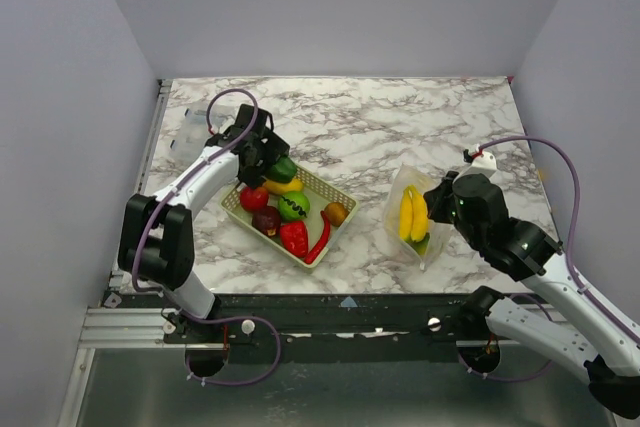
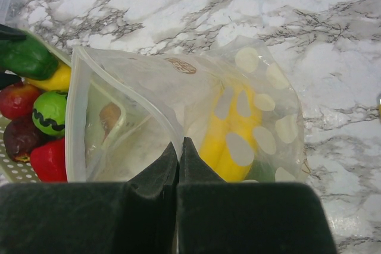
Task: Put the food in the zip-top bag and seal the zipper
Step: Pick up the fake vegetable from the bin.
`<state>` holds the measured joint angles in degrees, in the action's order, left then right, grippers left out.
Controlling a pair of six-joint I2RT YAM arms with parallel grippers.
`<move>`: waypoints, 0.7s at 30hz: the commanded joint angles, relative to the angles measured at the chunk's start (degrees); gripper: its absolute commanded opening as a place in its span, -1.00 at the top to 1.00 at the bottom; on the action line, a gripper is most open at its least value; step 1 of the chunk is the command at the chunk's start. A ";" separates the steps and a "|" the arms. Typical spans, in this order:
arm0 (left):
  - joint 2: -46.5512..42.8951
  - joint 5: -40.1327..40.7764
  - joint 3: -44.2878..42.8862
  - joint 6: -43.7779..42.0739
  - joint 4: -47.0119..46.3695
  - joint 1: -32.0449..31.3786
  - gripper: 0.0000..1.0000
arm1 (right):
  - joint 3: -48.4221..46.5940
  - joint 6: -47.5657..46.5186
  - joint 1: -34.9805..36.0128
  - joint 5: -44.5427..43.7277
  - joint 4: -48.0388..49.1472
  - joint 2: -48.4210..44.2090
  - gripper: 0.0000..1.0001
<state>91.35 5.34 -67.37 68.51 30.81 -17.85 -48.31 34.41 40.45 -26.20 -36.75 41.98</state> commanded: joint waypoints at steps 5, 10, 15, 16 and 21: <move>3.47 3.21 -2.25 2.53 3.08 0.31 -0.76 | 0.77 -0.82 0.18 0.36 1.99 0.03 0.99; 4.36 -0.18 -1.96 0.99 -0.21 0.97 -0.17 | 0.69 -0.79 0.24 0.65 1.83 -0.07 0.99; -0.49 1.29 0.55 -1.27 0.05 0.88 -0.11 | 0.93 -0.50 0.21 0.62 2.01 -0.58 0.99; -2.24 1.03 1.53 -1.85 -0.03 0.88 -0.10 | 0.99 -0.57 0.20 0.74 2.12 -0.54 0.99; -11.10 -1.79 4.67 -7.32 0.01 -1.30 -0.02 | 0.88 -1.01 0.24 1.49 2.43 0.25 0.99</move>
<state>88.75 5.48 -64.66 66.96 30.20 -17.39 -48.05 34.39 40.45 -25.85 -36.07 42.02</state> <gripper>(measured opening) 0.753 0.008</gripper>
